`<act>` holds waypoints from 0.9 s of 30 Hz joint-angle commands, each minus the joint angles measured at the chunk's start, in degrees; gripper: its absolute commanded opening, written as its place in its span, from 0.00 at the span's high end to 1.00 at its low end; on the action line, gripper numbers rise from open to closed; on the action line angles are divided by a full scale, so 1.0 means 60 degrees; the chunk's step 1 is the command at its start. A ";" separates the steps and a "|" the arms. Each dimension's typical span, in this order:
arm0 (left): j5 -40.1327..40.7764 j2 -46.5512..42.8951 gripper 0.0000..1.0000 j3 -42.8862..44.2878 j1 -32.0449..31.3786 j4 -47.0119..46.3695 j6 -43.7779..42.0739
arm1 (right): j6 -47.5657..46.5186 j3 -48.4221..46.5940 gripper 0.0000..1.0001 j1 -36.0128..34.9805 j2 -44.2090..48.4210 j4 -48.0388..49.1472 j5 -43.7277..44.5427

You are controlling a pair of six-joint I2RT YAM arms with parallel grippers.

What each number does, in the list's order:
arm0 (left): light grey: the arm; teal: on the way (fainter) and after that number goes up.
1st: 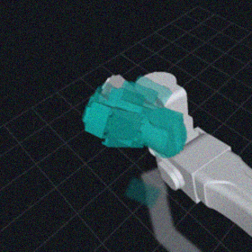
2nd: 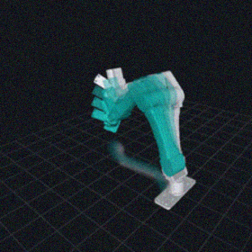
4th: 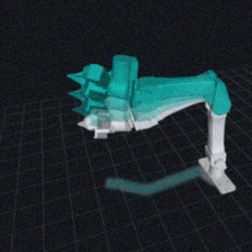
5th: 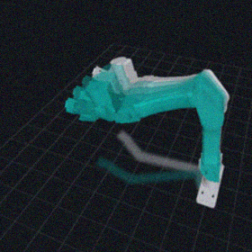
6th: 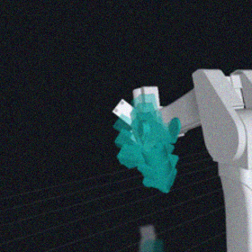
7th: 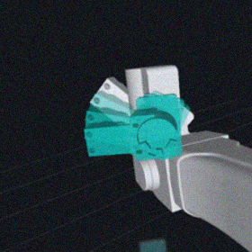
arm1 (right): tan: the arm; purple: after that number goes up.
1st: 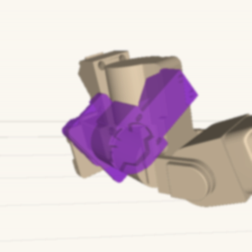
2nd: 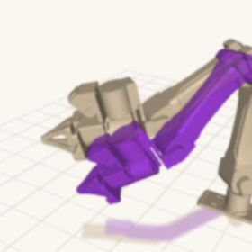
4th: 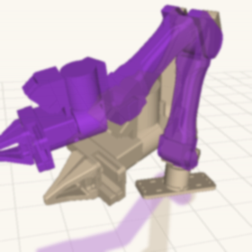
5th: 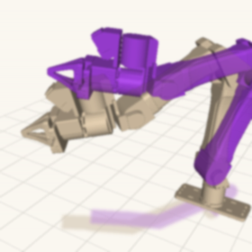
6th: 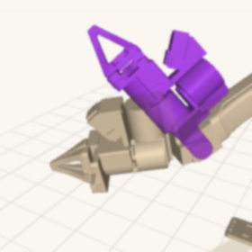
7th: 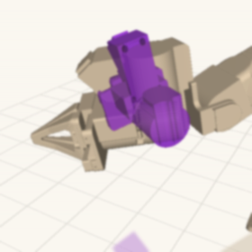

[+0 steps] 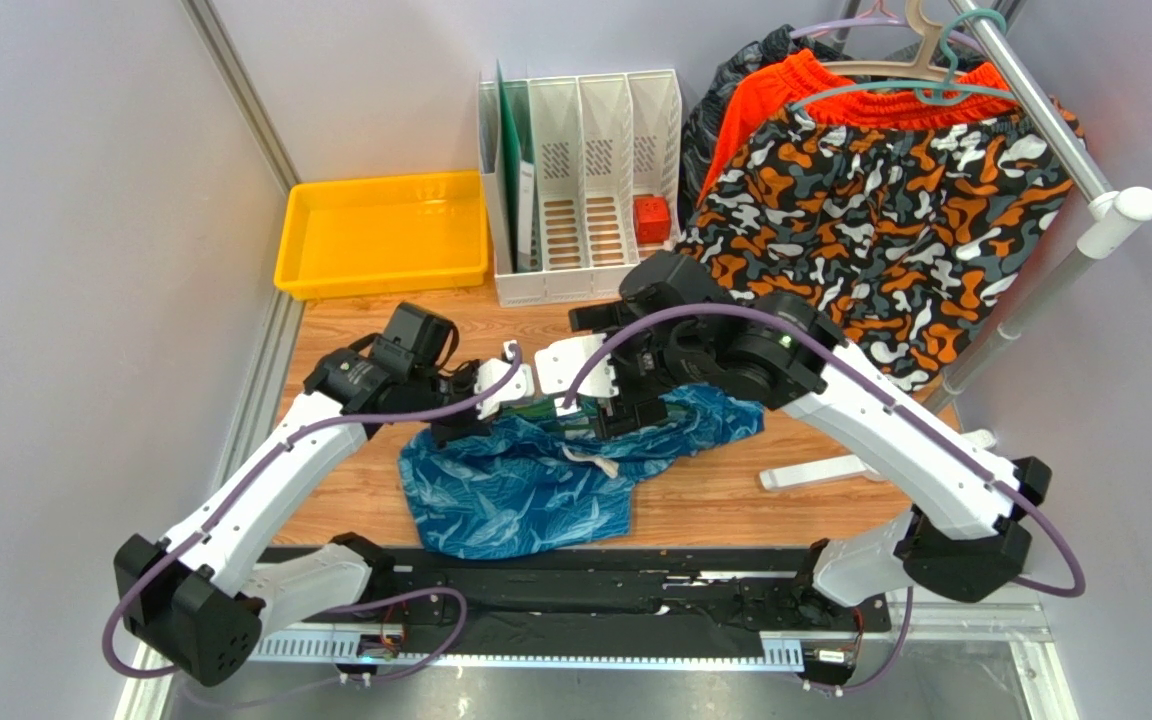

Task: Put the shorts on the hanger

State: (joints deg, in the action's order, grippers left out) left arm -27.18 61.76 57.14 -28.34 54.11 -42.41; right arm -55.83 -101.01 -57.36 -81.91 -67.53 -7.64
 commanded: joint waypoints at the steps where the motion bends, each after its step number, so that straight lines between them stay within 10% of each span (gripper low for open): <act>1: -0.1372 0.0575 1.00 0.0743 0.0196 -0.0726 0.1793 | 0.1057 -0.0349 0.15 -0.0078 0.1184 0.1159 0.1257; 11: -0.3320 0.1952 1.00 0.2750 0.0328 -0.0405 0.3932 | -0.1219 0.3515 0.38 -0.3694 0.3703 0.4086 0.4523; 18: -0.3849 0.1880 1.00 0.2986 0.0328 -0.0097 0.4271 | -0.4517 0.6506 0.51 -0.4107 0.3561 0.8933 0.4905; 27: -0.3893 0.1734 1.00 0.2825 0.0299 0.0035 0.4344 | -0.5810 0.7268 0.52 -0.3916 0.2636 1.0975 0.6033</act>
State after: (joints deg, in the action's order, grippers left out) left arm -46.76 74.06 72.73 -26.48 55.51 -17.17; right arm -84.20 -58.85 -81.41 -66.30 -14.74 23.88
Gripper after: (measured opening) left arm 0.095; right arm 0.476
